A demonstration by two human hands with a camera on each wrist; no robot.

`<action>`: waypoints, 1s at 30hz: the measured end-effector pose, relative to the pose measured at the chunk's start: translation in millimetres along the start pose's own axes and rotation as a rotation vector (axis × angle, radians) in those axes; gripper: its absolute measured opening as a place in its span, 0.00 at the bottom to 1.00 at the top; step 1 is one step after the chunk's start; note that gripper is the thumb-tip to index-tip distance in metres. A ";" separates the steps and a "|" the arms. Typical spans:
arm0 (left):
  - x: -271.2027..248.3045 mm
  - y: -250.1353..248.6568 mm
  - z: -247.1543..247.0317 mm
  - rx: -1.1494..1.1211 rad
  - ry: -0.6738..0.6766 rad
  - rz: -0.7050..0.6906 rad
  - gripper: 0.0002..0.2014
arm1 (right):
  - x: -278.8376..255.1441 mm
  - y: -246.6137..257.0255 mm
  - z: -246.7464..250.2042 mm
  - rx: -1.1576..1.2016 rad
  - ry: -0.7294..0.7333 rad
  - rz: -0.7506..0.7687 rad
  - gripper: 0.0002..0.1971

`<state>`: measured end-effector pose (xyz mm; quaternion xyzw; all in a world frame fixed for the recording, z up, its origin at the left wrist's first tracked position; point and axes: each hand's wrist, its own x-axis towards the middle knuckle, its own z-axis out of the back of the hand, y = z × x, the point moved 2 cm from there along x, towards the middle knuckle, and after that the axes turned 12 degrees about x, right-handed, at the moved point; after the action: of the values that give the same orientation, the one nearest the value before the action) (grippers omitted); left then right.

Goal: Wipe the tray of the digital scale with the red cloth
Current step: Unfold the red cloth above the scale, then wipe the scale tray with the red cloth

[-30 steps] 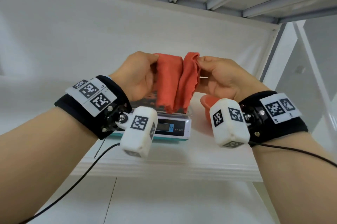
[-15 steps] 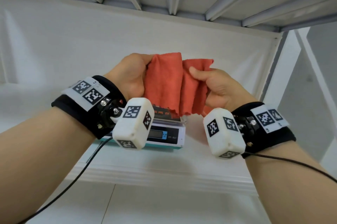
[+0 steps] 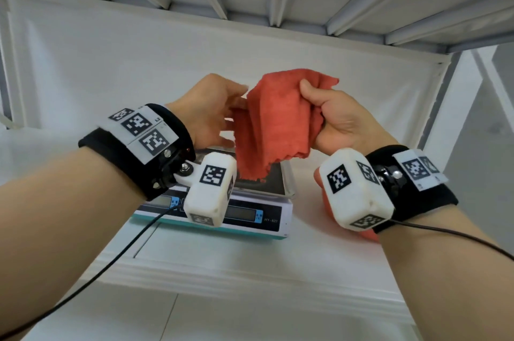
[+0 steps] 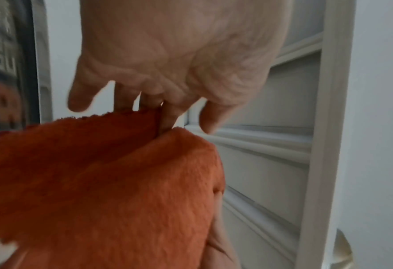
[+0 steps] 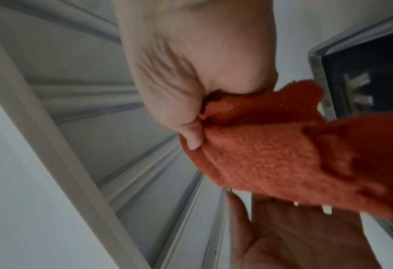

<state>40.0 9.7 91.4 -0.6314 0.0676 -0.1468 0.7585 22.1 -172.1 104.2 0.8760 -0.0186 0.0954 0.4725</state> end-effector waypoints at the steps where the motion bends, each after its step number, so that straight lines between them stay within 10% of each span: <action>1: 1.0 -3.2 0.2 -0.012 0.079 -0.009 0.13 | 4.7 -1.4 -5.4 -0.021 0.033 -0.001 0.17; 11: 46.1 -23.6 41.6 -0.352 0.159 -0.076 0.16 | 53.4 -0.1 -38.8 -0.354 0.143 -0.036 0.28; 18: 66.2 -10.7 69.3 -0.087 0.259 -0.152 0.17 | 67.7 -14.7 -50.6 -0.484 0.217 -0.269 0.29; 30: 82.7 18.5 131.0 0.056 0.104 0.097 0.10 | 106.6 -18.4 -23.0 -1.026 -0.301 -0.124 0.16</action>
<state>158.6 110.1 105.5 -0.5975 0.1332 -0.1441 0.7775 125.5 -136.7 121.0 0.5360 -0.0785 -0.0805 0.8367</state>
